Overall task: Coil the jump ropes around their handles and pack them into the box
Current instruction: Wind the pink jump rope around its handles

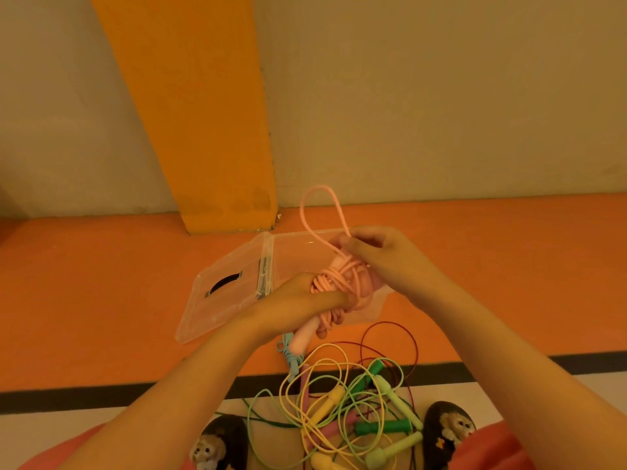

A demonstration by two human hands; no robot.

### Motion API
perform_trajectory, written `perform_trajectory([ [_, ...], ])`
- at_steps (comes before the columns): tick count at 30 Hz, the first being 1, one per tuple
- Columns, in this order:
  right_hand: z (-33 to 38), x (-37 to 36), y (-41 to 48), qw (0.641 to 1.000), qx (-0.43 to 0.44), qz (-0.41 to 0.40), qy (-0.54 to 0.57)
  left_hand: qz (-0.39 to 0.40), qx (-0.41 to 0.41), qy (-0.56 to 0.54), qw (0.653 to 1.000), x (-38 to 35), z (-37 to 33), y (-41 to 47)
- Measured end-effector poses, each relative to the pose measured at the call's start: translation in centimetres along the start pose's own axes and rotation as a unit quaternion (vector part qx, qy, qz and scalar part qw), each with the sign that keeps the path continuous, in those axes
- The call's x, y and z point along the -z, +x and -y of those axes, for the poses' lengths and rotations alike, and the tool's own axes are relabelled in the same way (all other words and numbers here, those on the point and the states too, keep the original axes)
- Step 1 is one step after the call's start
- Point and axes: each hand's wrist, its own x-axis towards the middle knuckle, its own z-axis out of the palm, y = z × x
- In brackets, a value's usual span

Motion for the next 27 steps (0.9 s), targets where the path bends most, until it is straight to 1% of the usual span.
perform_trajectory([
  [1,0.1,0.0,-0.1,1.000,0.020,0.007,-0.017,0.006,0.002,0.003,1.000,-0.1,0.0,0.0],
  [3,0.2,-0.2,-0.1,0.997,0.034,0.028,-0.066,0.015,0.006,0.016,1.000,-0.3,0.0,-0.1],
  [6,0.2,-0.5,-0.2,0.986,0.033,0.072,-0.147,0.030,0.004,0.027,0.999,-0.6,0.1,-0.2],
  [9,0.3,-0.5,-0.2,0.981,0.012,0.099,-0.164,0.041,-0.001,0.031,0.999,-0.6,0.2,-0.2],
  [12,0.5,0.0,-0.2,0.985,-0.037,0.100,-0.137,0.037,0.005,0.036,0.999,-0.5,0.2,-0.3],
  [14,0.7,0.3,-0.2,0.988,-0.047,0.091,-0.112,0.032,0.005,0.034,0.999,-0.4,0.2,-0.2],
  [18,0.9,0.8,-0.2,0.989,-0.041,0.084,-0.119,0.015,-0.004,0.042,0.999,-0.1,0.2,-0.1],
  [21,0.8,0.9,-0.3,0.991,-0.009,0.068,-0.118,0.002,-0.013,0.041,0.999,-0.1,0.0,0.0],
  [24,1.1,1.2,-0.5,0.996,0.021,0.044,-0.076,-0.002,-0.012,0.033,0.999,0.1,-0.2,0.0],
  [27,1.2,1.5,-0.6,0.997,0.033,0.055,-0.052,-0.008,-0.016,0.056,0.998,0.1,-0.3,0.0],
])
